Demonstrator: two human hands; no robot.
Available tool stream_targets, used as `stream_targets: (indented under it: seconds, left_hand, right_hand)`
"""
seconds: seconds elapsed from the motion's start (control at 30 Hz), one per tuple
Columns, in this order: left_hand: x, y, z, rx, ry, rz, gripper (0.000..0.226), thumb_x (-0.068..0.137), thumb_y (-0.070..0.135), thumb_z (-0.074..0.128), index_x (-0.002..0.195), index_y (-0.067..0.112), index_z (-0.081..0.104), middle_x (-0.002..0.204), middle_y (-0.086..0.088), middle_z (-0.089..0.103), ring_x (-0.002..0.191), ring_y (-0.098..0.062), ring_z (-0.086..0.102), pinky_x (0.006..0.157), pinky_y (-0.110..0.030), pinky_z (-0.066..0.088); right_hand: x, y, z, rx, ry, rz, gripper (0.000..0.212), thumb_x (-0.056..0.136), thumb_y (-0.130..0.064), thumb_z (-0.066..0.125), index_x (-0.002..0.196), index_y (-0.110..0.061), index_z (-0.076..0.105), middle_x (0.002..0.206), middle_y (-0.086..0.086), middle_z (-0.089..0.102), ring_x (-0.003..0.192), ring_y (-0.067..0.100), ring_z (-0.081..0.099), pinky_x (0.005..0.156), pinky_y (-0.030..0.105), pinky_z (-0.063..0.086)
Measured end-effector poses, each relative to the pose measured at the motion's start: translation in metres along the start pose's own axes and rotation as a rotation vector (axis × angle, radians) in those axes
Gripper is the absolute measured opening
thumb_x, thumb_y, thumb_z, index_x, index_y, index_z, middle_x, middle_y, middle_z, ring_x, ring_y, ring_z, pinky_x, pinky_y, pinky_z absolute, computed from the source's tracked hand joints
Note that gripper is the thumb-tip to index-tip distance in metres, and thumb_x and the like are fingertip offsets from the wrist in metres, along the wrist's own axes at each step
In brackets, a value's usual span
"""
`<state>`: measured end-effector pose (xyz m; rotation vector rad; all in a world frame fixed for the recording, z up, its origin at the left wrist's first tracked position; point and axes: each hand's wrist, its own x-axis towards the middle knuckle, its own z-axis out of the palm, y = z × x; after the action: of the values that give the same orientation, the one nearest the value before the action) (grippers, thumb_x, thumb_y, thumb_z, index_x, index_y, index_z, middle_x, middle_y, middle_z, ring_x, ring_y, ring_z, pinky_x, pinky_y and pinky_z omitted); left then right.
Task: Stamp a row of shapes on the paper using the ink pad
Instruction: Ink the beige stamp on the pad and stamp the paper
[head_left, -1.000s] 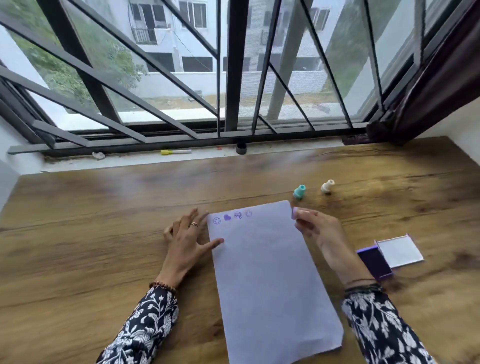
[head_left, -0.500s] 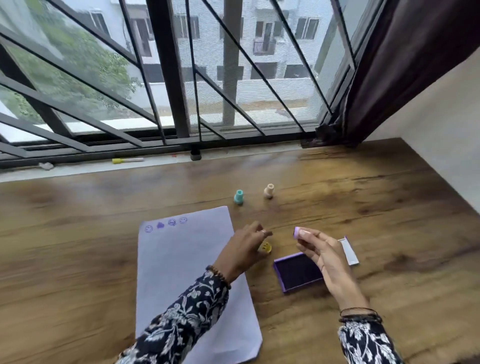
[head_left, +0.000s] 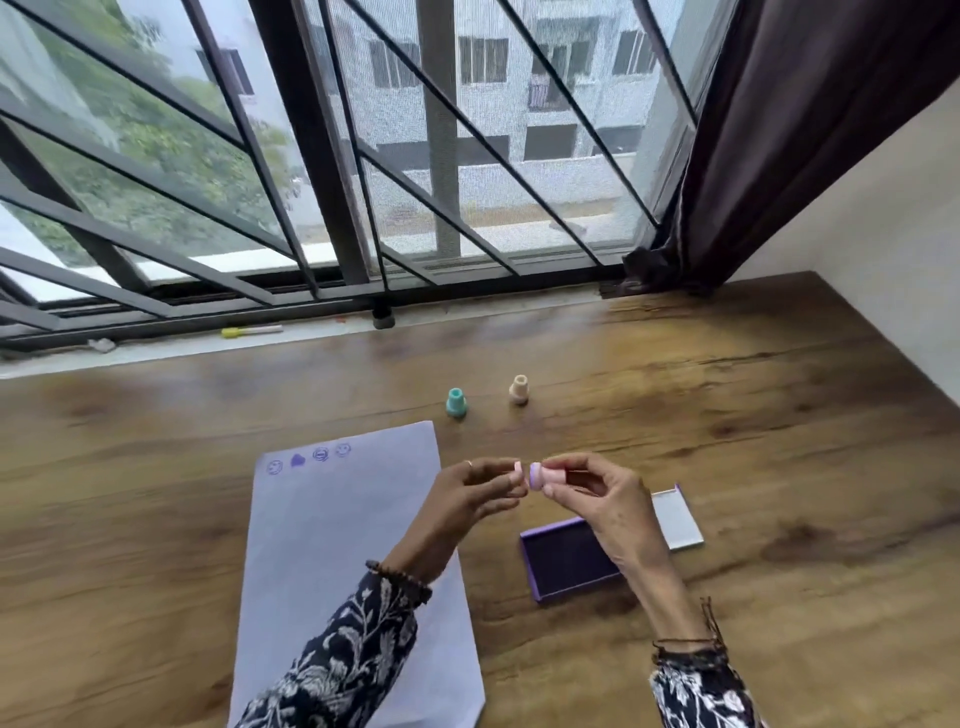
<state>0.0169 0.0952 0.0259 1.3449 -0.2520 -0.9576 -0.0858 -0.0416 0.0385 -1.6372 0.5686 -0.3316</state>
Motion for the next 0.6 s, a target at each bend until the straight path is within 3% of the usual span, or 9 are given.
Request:
stream_targets:
  seconds: [0.23, 0.5, 0.6]
  left_hand:
    - [0.006, 0.009, -0.003, 0.071, -0.051, 0.032, 0.014, 0.081, 0.014, 0.066, 0.092, 0.016, 0.074, 0.081, 0.001, 0.075, 0.081, -0.01, 0.068, 0.071, -0.016, 0.054]
    - [0.016, 0.013, -0.002, 0.077, -0.081, 0.065, 0.016, 0.078, 0.01, 0.068, 0.093, 0.011, 0.073, 0.082, 0.001, 0.076, 0.082, -0.01, 0.067, 0.07, -0.014, 0.052]
    - [0.019, 0.012, -0.002, 0.09, -0.081, 0.095, 0.019, 0.075, 0.01, 0.071, 0.094, 0.007, 0.072, 0.086, -0.003, 0.075, 0.085, -0.012, 0.067, 0.072, -0.016, 0.053]
  right_hand:
    - [0.008, -0.007, -0.004, -0.044, -0.047, -0.056, 0.025, 0.066, -0.013, 0.079, 0.078, -0.033, 0.071, 0.09, 0.0, 0.074, 0.088, 0.012, 0.07, 0.08, 0.025, 0.056]
    - [0.018, -0.008, -0.007, 0.002, -0.077, -0.034, 0.023, 0.064, -0.011, 0.08, 0.079, -0.028, 0.074, 0.081, -0.01, 0.077, 0.082, 0.006, 0.071, 0.07, 0.011, 0.052]
    - [0.023, -0.006, -0.009, 0.028, -0.094, -0.002, 0.019, 0.06, -0.032, 0.081, 0.078, -0.028, 0.076, 0.078, -0.009, 0.077, 0.078, 0.007, 0.071, 0.069, 0.013, 0.053]
